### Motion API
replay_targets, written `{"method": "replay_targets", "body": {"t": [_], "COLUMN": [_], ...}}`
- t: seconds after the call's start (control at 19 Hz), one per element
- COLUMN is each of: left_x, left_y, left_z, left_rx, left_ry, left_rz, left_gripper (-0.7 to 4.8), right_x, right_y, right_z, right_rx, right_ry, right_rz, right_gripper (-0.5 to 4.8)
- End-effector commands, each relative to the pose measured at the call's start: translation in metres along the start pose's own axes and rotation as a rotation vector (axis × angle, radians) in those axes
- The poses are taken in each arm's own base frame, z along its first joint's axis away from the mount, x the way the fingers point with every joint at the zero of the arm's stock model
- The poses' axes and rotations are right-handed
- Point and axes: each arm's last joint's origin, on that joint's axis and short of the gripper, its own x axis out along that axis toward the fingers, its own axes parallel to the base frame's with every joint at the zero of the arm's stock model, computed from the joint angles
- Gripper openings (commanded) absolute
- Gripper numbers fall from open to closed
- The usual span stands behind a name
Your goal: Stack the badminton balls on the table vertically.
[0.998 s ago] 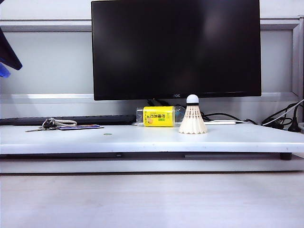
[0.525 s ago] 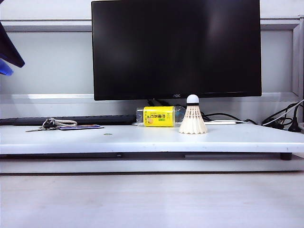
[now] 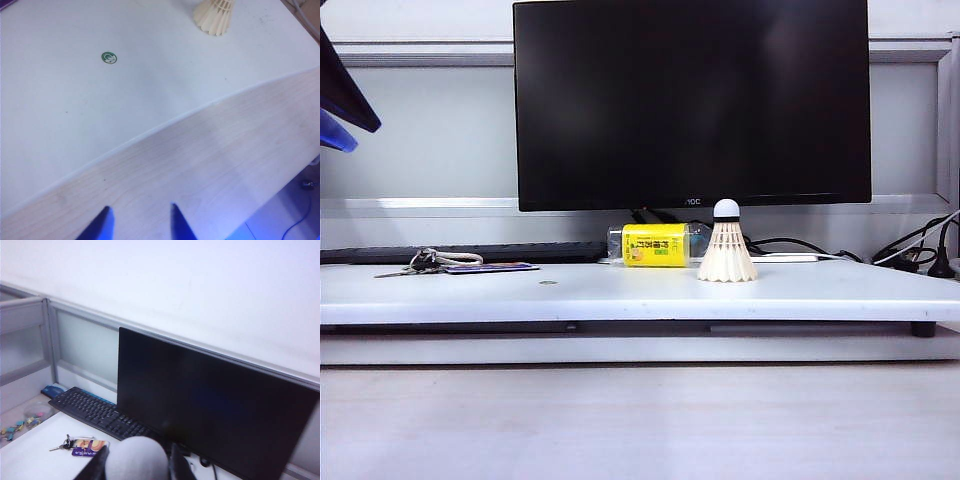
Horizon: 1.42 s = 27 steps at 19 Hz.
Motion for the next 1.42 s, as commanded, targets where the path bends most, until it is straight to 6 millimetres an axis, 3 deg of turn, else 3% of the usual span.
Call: {"method": "replay_targets", "body": {"t": [0.05, 0.32, 0.53, 0.68, 0.74, 0.79, 1.0, 1.16, 1.42], "left_x": [-0.001, -0.001, -0.001, -0.001, -0.001, -0.001, 0.0, 0.0, 0.0], "left_y": [-0.001, -0.002, -0.002, -0.002, -0.002, -0.002, -0.002, -0.002, -0.002], "left_z": [0.003, 0.004, 0.004, 0.003, 0.003, 0.003, 0.002, 0.002, 0.002], "left_rx": [0.008, 0.009, 0.009, 0.009, 0.009, 0.007, 0.005, 0.005, 0.007], "left_ry": [-0.027, -0.028, -0.028, -0.027, -0.027, -0.023, -0.012, -0.012, -0.015], "left_rz": [-0.019, -0.041, -0.05, -0.05, -0.05, -0.05, -0.046, -0.046, -0.045], "left_gripper": [1.57, 1.57, 1.57, 1.57, 1.57, 1.57, 1.57, 1.57, 1.57], "right_x": [-0.032, -0.071, -0.075, -0.048, -0.041, -0.025, 0.021, 0.053, 0.115], "right_y": [0.006, 0.017, 0.026, 0.027, 0.027, 0.027, 0.024, 0.02, 0.01], "right_z": [-0.006, -0.04, -0.102, -0.157, -0.166, -0.185, -0.226, -0.244, -0.254], "right_rx": [-0.012, -0.017, 0.006, 0.029, 0.036, 0.066, 0.081, 0.087, 0.108], "right_ry": [-0.013, -0.051, -0.131, -0.133, -0.15, -0.19, -0.273, -0.277, -0.33], "right_rz": [-0.05, -0.087, -0.113, -0.107, -0.1, -0.073, -0.053, -0.051, -0.004], "right_gripper": [1.48, 1.47, 1.44, 1.44, 1.44, 1.44, 1.43, 1.43, 1.33]}}
